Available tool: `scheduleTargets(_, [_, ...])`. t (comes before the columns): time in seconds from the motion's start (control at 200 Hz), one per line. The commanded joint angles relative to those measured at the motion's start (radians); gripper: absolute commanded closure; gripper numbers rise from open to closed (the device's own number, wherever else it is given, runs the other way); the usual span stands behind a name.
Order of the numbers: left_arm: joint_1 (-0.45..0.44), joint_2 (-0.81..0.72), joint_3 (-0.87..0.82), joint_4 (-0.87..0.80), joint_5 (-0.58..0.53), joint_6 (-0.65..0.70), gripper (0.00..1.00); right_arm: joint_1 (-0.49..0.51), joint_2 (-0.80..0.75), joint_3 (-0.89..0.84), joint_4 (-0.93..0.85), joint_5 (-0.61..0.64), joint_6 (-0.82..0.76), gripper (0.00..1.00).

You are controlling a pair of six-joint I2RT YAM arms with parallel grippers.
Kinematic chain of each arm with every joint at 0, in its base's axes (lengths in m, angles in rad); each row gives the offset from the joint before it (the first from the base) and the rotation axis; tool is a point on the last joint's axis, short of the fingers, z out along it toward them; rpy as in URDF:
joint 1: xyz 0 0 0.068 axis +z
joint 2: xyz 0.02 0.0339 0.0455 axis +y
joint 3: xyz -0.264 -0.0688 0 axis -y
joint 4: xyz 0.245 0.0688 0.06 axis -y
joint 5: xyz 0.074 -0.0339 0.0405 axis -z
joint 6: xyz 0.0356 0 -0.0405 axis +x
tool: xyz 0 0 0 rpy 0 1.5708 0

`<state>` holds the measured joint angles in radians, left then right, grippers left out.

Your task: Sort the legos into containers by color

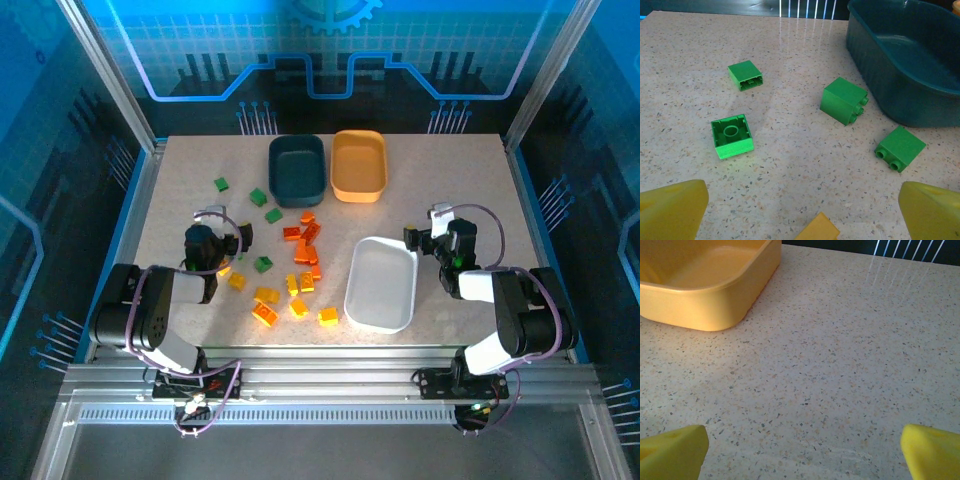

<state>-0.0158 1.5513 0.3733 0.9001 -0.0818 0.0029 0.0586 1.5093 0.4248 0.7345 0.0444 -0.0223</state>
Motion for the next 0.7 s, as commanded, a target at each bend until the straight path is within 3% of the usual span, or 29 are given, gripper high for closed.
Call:
scheduleTargets(0.0, [-0.005, -0.002, 0.010, 0.021, -0.003, 0.019, 0.01, 0.008, -0.004, 0.008, 0.019, 0.009, 0.005, 0.00])
scheduleTargets(0.695, [-0.004, -0.002, 0.009, 0.019, -0.003, 0.019, 0.01, -0.003, -0.003, 0.011, 0.014, -0.012, 0.009, 0.00])
